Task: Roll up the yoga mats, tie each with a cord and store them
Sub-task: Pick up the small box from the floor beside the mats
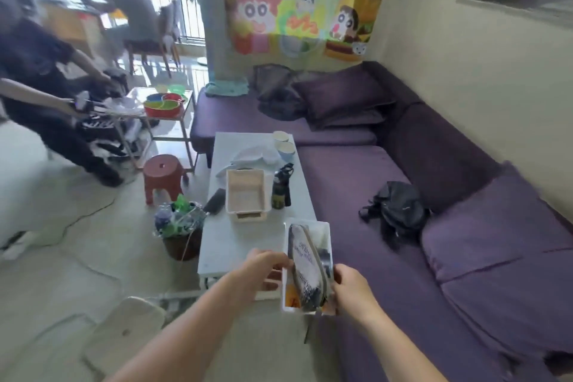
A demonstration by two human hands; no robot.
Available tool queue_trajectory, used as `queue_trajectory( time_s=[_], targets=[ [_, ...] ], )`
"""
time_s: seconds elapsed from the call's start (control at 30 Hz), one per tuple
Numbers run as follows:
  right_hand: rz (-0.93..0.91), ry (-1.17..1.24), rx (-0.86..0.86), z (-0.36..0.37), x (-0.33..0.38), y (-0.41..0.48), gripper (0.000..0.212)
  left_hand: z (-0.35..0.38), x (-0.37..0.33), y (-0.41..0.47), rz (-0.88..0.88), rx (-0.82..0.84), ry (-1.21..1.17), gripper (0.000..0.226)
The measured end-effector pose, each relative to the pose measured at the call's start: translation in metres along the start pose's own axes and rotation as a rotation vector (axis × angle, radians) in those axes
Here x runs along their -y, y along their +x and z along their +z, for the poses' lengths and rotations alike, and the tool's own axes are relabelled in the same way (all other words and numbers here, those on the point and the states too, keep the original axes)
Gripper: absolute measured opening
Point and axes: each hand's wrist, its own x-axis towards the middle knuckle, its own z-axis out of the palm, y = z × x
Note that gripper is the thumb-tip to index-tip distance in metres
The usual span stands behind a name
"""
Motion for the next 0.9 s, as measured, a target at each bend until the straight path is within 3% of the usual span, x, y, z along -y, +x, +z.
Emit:
queue_trajectory(
  time_s=[0.2, 0.33, 0.57, 0.7, 0.9],
  targets=[
    [0.074, 0.072, 0.159, 0.110, 0.082, 0.053, 0.015, -0.137, -0.007, 0.017, -0.049, -0.113, -0.048, 0.021],
    [0.093, 0.080, 0.177, 0.136, 0.113, 0.108, 0.012, -0.181, -0.024, 0.052, -0.018, -0.150, -0.068, 0.025],
    [0.107, 0.112, 0.125, 0.145, 0.142, 0.224, 0.015, -0.190, -0.062, 0.157, 0.015, -0.317, -0.037, 0.026],
    [0.155, 0.114, 0.119, 0.152, 0.146, 0.336, 0.016, -0.192, -0.093, 0.251, 0.005, -0.360, 0.070, 0.012],
    [0.250, 0.165, 0.167, 0.192, 0.109, 0.523, 0.022, -0.208, -0.128, 0.418, -0.135, -0.381, -0.066, 0.018]
  ],
)
